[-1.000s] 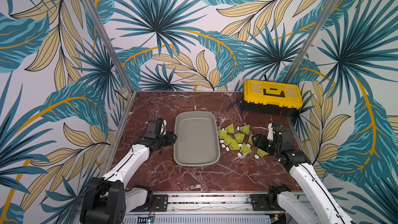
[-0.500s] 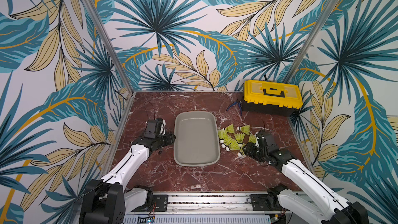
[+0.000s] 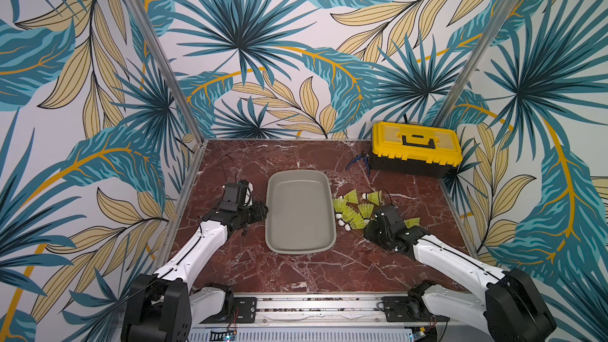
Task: Put the shuttlecocks into the storage box
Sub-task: Pick up the shuttlecock at the center of the board.
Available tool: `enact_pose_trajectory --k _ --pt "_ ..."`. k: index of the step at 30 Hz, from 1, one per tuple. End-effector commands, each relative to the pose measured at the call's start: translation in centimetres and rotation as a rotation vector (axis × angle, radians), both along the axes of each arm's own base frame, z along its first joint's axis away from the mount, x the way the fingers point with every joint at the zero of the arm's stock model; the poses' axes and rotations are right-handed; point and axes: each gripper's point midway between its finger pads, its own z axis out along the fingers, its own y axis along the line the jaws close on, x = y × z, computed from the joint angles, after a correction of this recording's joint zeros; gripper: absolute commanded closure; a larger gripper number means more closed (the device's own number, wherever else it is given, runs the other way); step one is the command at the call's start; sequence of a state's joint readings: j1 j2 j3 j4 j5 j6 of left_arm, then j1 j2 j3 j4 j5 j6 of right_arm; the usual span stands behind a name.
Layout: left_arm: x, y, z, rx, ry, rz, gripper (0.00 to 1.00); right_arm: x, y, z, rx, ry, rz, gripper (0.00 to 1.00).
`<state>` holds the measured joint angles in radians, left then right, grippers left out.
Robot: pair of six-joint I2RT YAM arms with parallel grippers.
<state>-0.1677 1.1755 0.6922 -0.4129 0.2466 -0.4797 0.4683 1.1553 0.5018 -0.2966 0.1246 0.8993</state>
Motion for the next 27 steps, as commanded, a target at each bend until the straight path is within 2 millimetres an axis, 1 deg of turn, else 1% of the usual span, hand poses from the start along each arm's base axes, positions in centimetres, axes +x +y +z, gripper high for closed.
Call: enact_pose_trajectory --k 1,9,14,18,20,24,27 --pt "0.9 0.0 1.6 0.009 -0.041 -0.006 0.52 0.3 -0.6 -0.6 -0.028 -0.018 -0.052 0.53" --pt "0.9 0.0 1.4 0.014 -0.037 -0.005 0.52 0.4 -0.4 -2.1 -0.064 0.026 -0.062 0.56" --pt "0.8 0.0 1.3 0.016 -0.032 -0.007 0.52 0.5 -0.3 -2.7 -0.084 0.034 -0.056 0.58" --pt "0.8 0.0 1.3 0.017 -0.032 -0.011 0.52 0.4 -0.5 -2.9 -0.118 0.03 -0.059 0.67" --pt "0.8 -0.1 1.4 0.017 -0.033 -0.016 0.52 0.3 -0.9 -2.6 -0.139 0.023 -0.063 0.72" --pt "0.7 -0.3 2.0 0.01 -0.036 -0.033 0.52 0.3 -1.2 -0.8 -0.17 -0.027 -0.038 0.73" --pt "0.7 -0.5 2.8 0.004 -0.05 -0.042 0.52 0.5 -1.1 1.0 -0.195 -0.074 0.02 0.73"
